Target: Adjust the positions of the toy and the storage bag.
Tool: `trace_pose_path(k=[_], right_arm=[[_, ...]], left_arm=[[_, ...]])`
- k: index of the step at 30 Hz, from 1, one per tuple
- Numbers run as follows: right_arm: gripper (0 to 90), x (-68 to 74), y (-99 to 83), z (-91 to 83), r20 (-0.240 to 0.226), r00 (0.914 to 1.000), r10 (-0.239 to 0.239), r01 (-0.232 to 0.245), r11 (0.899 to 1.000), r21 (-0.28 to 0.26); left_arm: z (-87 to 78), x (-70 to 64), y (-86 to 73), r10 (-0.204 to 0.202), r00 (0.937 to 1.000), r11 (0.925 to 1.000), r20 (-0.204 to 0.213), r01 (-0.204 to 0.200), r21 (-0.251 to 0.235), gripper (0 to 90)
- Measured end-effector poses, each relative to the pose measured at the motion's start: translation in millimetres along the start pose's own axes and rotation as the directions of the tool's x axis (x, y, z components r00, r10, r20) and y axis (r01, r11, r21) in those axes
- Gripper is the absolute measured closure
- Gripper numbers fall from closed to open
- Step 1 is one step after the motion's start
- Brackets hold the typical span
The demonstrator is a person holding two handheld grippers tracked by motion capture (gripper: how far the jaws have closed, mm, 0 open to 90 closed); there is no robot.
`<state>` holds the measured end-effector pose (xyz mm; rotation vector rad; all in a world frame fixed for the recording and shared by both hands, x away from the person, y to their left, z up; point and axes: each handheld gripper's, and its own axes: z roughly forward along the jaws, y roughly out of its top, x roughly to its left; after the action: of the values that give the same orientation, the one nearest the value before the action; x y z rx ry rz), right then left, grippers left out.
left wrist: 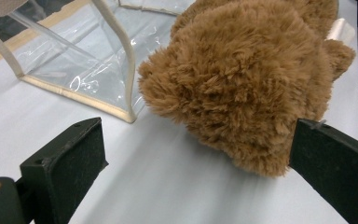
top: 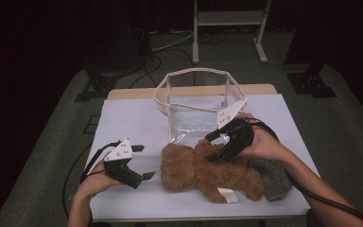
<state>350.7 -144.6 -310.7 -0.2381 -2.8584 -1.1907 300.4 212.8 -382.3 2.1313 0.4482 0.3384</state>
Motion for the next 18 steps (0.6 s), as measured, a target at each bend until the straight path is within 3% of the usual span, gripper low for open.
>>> trace_pose_path(k=[4, 11, 18], right_arm=[[24.1, 1.7, -8.2, 13.9, 0.001, 1.0000, 0.006, -0.006, 0.999, 0.037], [20.8, 6.7, -17.2, 28.0, 0.044, 0.9986, -0.028, 0.023, 0.993, 0.113], [18.4, 7.5, -25.2, 35.9, 0.069, 0.9962, -0.052, 0.043, 0.990, 0.132]], left_arm=[[-0.1, 0.8, -1.2, -0.003, 1.0000, 1.0000, -0.002, 0.003, 0.002, 2.9], [-1.6, 1.8, -2.3, -0.004, 0.9999, 1.0000, -0.011, 0.003, -0.002, 2.9], [-1.3, 3.0, -3.8, -0.007, 0.9999, 1.0000, -0.009, 0.007, 0.001, 2.9]])
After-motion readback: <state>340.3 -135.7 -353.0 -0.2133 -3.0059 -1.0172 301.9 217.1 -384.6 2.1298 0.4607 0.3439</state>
